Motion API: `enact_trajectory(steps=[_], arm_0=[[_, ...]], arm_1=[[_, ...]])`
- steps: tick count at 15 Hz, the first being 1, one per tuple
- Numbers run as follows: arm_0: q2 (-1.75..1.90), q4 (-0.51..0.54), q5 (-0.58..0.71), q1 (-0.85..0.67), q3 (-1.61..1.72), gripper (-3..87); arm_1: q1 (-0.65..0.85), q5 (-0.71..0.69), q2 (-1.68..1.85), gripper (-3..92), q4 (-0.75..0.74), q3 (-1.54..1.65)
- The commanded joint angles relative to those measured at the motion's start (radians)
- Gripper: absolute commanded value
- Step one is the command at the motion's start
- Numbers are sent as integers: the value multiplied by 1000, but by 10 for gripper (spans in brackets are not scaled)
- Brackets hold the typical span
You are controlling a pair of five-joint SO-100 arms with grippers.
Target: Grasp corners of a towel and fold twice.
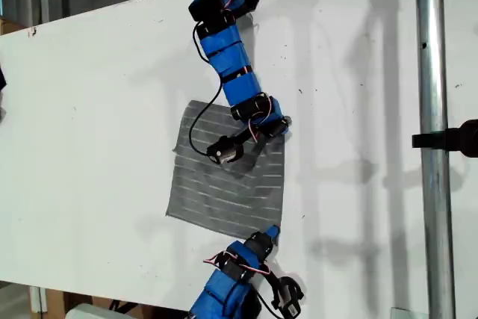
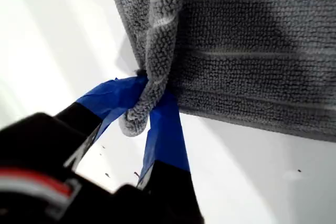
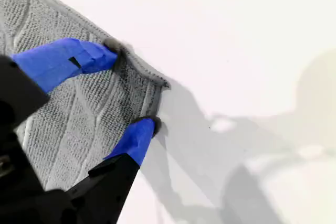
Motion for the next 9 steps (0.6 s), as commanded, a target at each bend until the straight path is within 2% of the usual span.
enact_trajectory(steps=[1, 3, 5, 6, 9], arm_0=[[-38, -86, -52, 15, -20, 125], [-110, -137, -94, 11, -12, 115], [-141, -224, -117, 9, 25, -28], [-112, -209, -120, 15, 12, -29], [94, 14, -91, 64, -175, -29]], arm_1=[[-9, -14, 87, -1, 0, -2], [-12, -14, 89, -1, 0, 0], [-17, -14, 94, -1, 2, 0], [-17, -14, 101, -1, 11, 2], [-52, -11, 187, -2, 58, 2]])
